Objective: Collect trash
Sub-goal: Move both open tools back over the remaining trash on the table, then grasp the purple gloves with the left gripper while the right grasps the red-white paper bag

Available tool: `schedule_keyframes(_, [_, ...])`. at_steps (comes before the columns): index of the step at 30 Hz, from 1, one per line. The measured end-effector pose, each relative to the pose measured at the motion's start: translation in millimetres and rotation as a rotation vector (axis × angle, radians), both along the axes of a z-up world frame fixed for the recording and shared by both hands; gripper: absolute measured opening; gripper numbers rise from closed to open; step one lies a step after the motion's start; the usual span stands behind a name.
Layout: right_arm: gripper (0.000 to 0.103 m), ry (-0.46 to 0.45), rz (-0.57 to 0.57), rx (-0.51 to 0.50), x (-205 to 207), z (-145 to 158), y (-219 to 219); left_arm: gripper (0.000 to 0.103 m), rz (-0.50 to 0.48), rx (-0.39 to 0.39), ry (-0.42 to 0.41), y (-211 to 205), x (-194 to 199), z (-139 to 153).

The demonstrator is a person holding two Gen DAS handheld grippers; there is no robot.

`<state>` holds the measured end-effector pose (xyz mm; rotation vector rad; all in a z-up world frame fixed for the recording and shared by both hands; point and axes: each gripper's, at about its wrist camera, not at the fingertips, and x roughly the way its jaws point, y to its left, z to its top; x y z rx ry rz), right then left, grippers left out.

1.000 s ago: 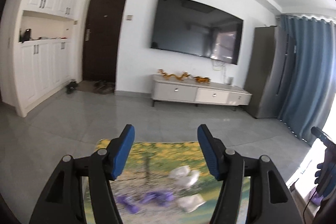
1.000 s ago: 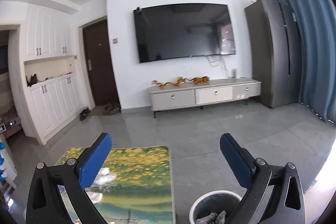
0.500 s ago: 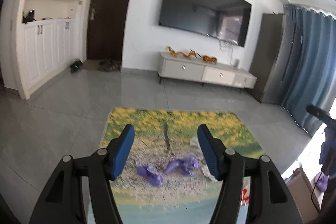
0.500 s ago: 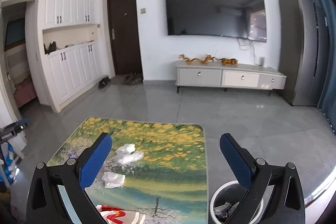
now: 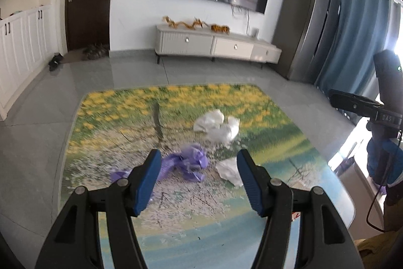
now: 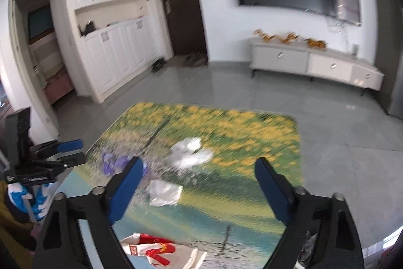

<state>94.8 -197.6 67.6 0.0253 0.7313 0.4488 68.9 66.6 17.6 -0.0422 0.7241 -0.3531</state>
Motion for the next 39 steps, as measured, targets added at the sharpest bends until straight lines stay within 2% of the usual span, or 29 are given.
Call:
schedule_keyframes(3, [0.079, 0.061, 0.088, -0.001, 6, -21, 14, 0.060, -0.014, 0.016, 0.037, -8, 10, -14])
schedule_keyframes(6, [0.078, 0.124, 0.165, -0.021, 5, -42, 25, 0.060, -0.020, 0.040, 0.067, -15, 21, -27])
schedule_keyframes(11, [0.078, 0.236, 0.249, -0.099, -10, -79, 30, 0.060, -0.013, 0.056, 0.090, -18, 36, -41])
schedule_keyframes(17, [0.077, 0.335, 0.209, -0.083, -28, -99, 7, 0.060, -0.009, 0.059, 0.095, -24, 50, -47])
schedule_keyframes(20, [0.072, 0.402, 0.174, -0.027, -36, -107, -8, 0.060, -0.007, 0.058, 0.100, -26, 56, -52])
schedule_keyframes(25, [0.054, 0.514, 0.156, 0.036, -45, -124, -13, 0.060, -0.003, 0.061, 0.116, -27, 66, -61])
schedule_keyframes(30, [0.052, 0.577, 0.161, 0.111, -47, -131, -12, 0.059, -0.014, 0.070, 0.135, -29, 72, -70])
schedule_keyframes(35, [0.052, 0.595, 0.148, 0.176, -40, -133, -15, 0.051, -0.015, 0.085, 0.153, -32, 75, -78])
schedule_keyframes(39, [0.038, 0.598, 0.156, 0.182, -33, -136, -10, 0.040, -0.016, 0.087, 0.158, -33, 75, -81])
